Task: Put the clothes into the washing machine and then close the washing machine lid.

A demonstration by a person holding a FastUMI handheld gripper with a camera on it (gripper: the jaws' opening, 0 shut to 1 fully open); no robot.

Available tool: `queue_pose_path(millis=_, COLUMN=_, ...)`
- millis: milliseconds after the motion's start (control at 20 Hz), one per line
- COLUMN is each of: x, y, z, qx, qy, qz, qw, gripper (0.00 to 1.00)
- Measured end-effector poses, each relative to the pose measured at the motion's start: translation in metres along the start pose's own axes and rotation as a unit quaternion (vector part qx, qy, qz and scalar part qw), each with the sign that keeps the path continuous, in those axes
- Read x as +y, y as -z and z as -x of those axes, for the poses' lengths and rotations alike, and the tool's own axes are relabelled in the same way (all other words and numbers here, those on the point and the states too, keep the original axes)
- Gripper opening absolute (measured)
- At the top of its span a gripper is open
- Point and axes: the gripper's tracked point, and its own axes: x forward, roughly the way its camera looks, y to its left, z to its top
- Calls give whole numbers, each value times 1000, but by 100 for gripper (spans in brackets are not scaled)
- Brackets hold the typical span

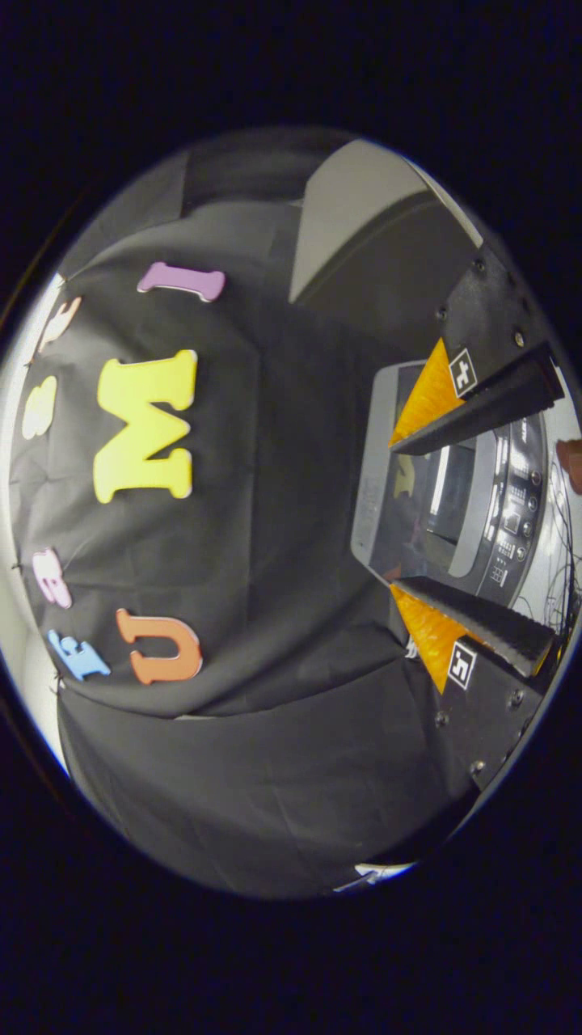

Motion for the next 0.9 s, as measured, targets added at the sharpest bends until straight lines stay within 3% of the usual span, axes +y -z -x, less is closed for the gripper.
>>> queue_pose_path(millis=400, x=-82, y=-74, z=152, qx=-105, qy=50, qz=2, qw=993, gripper=100)
queue_pose_path(millis=650, x=-147, y=-97, z=247, qx=-136, qy=100, qz=-25, qw=985, gripper=100)
queue_pose_path(millis=900, x=-189, y=-100, z=315, qx=-149, qy=125, qz=-7, qw=981, gripper=100)
